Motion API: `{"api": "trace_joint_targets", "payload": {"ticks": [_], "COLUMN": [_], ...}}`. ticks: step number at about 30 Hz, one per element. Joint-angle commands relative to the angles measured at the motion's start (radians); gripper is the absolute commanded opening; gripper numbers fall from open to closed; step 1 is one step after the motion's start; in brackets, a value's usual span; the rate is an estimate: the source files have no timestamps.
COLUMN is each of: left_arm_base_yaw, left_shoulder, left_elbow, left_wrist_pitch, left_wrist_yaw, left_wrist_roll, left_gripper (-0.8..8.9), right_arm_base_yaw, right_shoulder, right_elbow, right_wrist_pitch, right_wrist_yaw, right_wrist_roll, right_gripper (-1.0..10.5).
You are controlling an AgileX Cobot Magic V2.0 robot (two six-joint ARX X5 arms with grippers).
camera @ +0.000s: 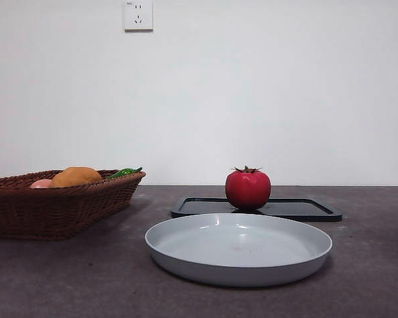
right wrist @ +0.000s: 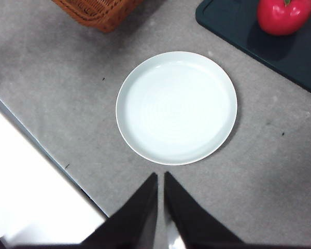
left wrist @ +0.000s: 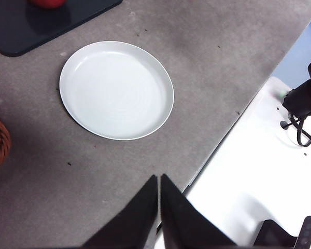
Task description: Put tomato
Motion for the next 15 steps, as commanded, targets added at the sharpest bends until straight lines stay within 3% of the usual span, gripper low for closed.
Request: {"api": "trace_joint_targets", "payload": {"ticks": [1, 15], "left_arm_base_yaw": [-0.006, -0.006], "left_shoulder": [0.005, 0.005], "left_elbow": [0.017, 0.017], "left_wrist_pitch": [0.006, 0.006], "left_wrist_yaw": [0.006, 0.006], "left_wrist_roll": [0.005, 0.006], "left_gripper": [0.07, 0.07], "right_arm_base_yaw": [0.01, 0.01], "right_shoulder": [0.008, 0.008], "right_elbow": [0.009, 0.009], "right_wrist_pitch": [0.01, 0.016], "right_wrist_yaw": [0.0, 0.0], "right_wrist_roll": [0.011, 0.011], "right_gripper": [0.1, 0.1]}}
